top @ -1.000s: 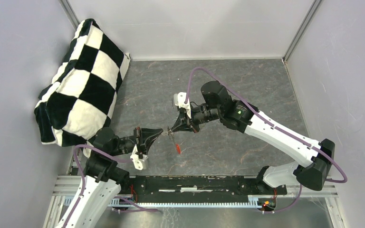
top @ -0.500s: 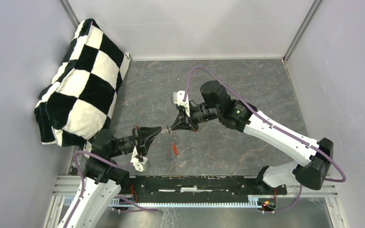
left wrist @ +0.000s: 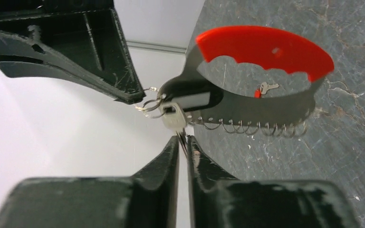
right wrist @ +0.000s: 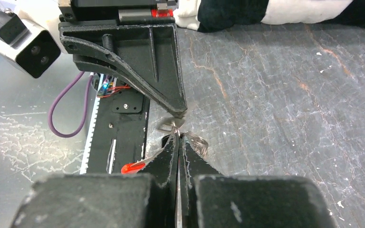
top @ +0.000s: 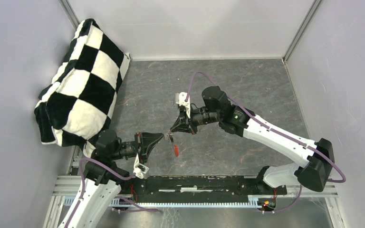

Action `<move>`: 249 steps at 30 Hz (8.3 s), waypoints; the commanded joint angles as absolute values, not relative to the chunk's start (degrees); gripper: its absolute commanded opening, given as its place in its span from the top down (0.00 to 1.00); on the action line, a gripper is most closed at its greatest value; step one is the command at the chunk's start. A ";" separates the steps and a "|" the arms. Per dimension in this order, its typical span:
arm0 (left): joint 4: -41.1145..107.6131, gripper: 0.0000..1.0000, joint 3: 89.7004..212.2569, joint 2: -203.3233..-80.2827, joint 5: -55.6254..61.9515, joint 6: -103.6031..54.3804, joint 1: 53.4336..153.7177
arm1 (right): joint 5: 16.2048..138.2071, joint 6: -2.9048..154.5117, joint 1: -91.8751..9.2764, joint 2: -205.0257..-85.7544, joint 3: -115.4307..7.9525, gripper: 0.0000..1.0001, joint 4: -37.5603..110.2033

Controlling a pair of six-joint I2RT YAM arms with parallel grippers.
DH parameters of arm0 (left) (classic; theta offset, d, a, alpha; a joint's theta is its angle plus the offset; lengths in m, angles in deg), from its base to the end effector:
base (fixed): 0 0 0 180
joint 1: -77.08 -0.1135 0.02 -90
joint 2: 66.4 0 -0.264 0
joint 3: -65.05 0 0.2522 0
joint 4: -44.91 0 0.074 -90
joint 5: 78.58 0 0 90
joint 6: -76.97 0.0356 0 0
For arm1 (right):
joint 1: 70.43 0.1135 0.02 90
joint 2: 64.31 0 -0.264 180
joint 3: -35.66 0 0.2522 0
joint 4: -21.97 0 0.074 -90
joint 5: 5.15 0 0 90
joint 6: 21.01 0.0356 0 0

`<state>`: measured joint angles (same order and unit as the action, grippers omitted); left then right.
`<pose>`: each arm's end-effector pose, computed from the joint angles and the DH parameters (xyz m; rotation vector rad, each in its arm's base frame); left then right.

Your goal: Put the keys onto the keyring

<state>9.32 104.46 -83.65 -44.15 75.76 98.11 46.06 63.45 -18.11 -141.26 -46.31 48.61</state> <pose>0.0763 -0.0608 0.2651 1.6621 0.3687 0.0040 0.1695 0.2560 0.3553 -1.3825 1.5151 1.1825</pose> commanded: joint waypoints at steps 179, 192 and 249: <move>-8.45 0.66 130.85 -111.91 -51.18 55.75 98.95 | 42.33 56.24 -17.21 -141.44 -49.55 0.99 51.63; -8.47 0.78 129.87 -112.30 -55.75 52.76 98.91 | 41.87 56.73 -17.21 -142.40 -50.16 1.00 50.81; 6.30 0.98 125.51 -109.01 -53.29 36.34 98.97 | 41.87 57.80 -17.25 -142.27 -50.23 1.00 49.88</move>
